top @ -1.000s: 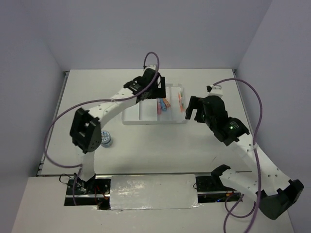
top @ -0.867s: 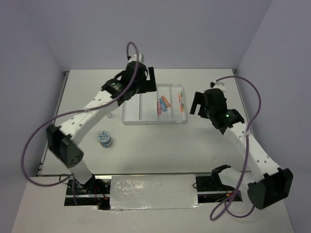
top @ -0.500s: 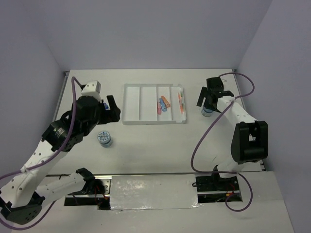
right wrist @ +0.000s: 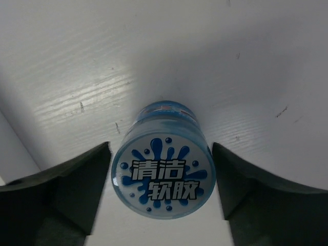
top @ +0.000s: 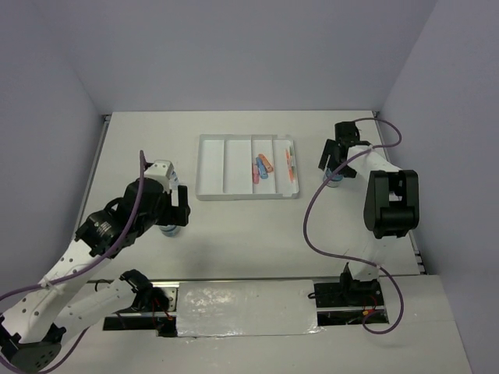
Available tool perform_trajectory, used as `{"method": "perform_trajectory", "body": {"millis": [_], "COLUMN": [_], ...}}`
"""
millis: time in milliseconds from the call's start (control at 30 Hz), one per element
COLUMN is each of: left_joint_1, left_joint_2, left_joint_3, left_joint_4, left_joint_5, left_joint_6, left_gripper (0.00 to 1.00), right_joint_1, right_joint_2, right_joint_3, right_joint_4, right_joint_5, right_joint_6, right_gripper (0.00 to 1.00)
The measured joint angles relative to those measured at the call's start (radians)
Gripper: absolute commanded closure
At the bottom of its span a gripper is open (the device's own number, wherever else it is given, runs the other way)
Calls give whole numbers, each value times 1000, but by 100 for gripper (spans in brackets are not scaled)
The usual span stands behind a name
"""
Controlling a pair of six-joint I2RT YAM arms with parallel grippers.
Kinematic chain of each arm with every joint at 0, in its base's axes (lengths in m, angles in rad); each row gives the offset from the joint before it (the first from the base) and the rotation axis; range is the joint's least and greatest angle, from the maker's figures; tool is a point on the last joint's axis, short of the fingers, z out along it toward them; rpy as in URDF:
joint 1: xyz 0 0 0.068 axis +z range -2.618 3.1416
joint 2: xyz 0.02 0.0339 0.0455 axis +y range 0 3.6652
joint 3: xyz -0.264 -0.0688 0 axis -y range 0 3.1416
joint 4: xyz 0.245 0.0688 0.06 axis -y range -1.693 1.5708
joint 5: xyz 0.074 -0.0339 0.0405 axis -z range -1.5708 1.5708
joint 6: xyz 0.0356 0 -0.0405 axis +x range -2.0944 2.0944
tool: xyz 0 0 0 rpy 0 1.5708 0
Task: Sort the stationery into containers
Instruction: Pick up the stationery from the center of the board, then place the stationery in the storage box.
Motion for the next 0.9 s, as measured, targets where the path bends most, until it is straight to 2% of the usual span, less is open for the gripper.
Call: {"method": "perform_trajectory", "body": {"millis": [67,133,167,233,367,500,600,700,900], "left_joint_1": [0,0,0,0,0,1,6,26,58], "left_joint_2": [-24,-52,-65,-83,-113,-136,-151,-171,-190], "left_joint_3": [-10,-18,-19,-19,-30,-43,-44,-44,-44], "left_joint_4": [24,39,45,50,63,62,53,38,29], "left_joint_5": [26,47,54,62,63,29,-37,-104,-152], "left_joint_6": [9,24,27,28,26,8,-28,-57,-82], "left_gripper": [1,1,1,1,1,1,1,1,1], "right_joint_1": [-7,-15,-18,-18,30,188,317,396,463], "right_joint_2": [19,19,19,17,-28,-133,-137,-49,241], "right_joint_3": [2,2,2,-2,-13,-3,93,250,503], "right_joint_4": [1,6,10,18,11,16,27,35,70], "right_joint_5": [-6,-10,-10,-12,24,51,32,-10,-58], "right_joint_6": [-6,1,0,-1,-1,-10,-13,-10,-5], "right_gripper": [47,55,65,75,77,76,76,76,76]}}
